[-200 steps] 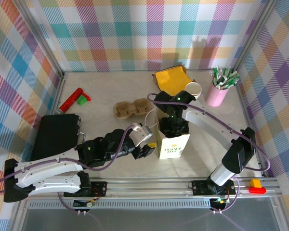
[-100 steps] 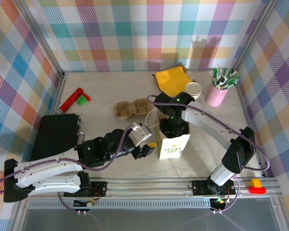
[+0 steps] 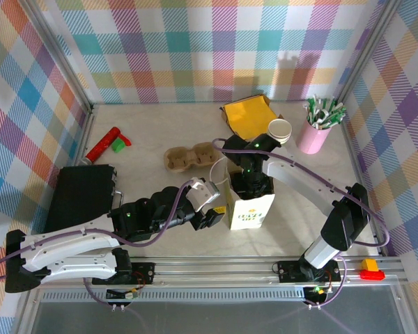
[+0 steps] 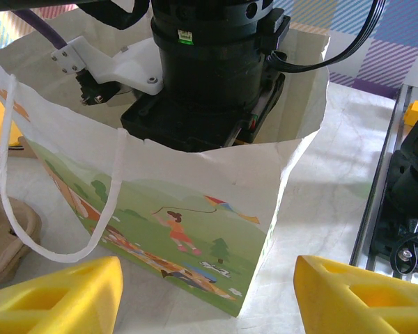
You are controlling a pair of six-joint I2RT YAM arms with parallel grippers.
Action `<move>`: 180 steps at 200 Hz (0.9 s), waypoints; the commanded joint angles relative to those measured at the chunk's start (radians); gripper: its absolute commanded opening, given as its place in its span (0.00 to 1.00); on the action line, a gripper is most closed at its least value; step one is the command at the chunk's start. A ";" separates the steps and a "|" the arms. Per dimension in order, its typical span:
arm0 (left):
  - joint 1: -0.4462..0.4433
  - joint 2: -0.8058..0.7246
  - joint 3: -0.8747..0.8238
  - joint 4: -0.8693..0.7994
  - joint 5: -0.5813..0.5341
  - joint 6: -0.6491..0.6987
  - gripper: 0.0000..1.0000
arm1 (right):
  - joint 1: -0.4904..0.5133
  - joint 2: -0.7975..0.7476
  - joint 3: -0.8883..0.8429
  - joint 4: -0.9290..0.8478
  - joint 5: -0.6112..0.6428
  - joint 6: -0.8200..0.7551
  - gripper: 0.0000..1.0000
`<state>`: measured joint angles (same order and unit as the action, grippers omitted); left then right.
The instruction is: Pack the takeout coffee
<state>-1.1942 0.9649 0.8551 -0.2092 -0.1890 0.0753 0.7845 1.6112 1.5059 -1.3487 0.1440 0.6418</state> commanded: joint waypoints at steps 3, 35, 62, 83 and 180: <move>0.010 -0.017 0.013 0.017 -0.013 -0.005 0.66 | 0.001 0.008 -0.005 -0.003 -0.014 -0.007 0.51; 0.010 -0.014 0.015 0.020 -0.013 -0.005 0.66 | 0.002 0.007 -0.006 -0.004 -0.012 -0.008 0.51; 0.010 -0.011 0.016 0.021 -0.014 -0.005 0.66 | 0.002 0.005 -0.006 -0.004 -0.012 -0.009 0.51; 0.011 -0.012 0.016 0.021 -0.015 -0.005 0.66 | 0.002 0.004 -0.010 -0.003 -0.012 -0.006 0.51; 0.010 -0.015 0.022 0.021 -0.015 -0.008 0.66 | 0.008 -0.007 0.047 -0.027 0.011 -0.010 0.51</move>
<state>-1.1942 0.9649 0.8551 -0.2089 -0.1959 0.0746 0.7856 1.6112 1.5101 -1.3483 0.1452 0.6415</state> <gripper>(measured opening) 0.656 0.666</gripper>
